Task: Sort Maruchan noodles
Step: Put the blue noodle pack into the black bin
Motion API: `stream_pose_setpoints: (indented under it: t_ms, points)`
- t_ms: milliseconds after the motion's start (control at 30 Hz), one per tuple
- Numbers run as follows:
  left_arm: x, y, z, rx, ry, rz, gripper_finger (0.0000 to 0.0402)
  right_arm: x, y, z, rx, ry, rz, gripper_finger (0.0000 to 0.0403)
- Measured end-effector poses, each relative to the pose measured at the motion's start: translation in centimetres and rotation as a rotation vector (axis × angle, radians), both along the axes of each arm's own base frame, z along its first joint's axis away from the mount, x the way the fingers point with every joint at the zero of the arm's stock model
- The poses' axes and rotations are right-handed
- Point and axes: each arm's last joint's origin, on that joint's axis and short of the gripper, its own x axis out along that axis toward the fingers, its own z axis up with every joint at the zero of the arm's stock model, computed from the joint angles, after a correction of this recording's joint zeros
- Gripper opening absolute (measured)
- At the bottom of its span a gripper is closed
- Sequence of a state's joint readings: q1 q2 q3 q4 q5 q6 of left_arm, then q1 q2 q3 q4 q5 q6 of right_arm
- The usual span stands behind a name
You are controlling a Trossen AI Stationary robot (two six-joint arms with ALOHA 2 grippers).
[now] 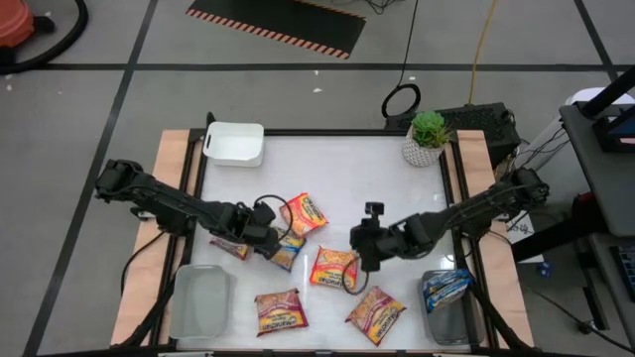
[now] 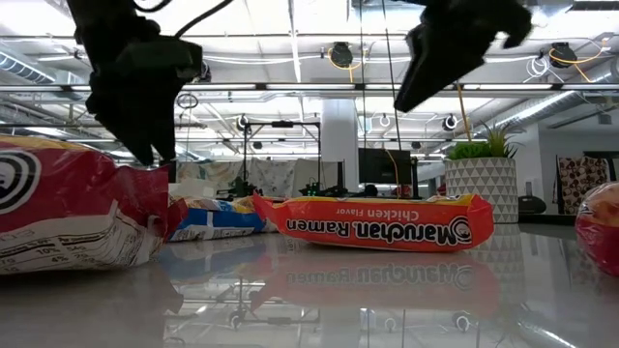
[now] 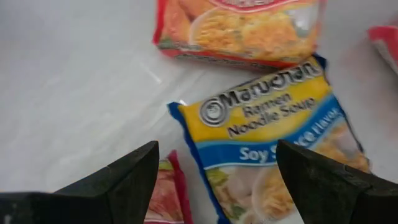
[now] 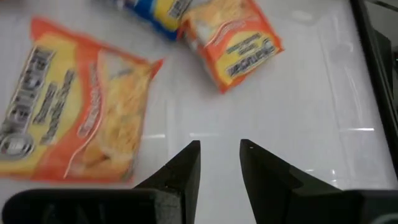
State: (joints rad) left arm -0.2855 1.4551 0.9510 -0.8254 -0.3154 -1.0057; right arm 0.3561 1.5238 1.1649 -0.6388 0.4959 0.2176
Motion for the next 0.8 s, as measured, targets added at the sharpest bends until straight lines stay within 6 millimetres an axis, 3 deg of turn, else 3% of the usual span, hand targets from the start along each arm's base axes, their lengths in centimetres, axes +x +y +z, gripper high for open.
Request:
stream_pose_setpoints:
  t_ms: [167,800]
  points:
    - [-0.1,0.5,-0.5,-0.001,0.014,0.015,0.0326,0.7,-0.9,0.2,0.024,-0.029,-0.01,0.0105]
    - [-0.3,0.6,-3.5,-0.152,-0.047,0.01,0.0326,0.7,-1.0,0.2,0.015,-0.023,0.007,0.0105]
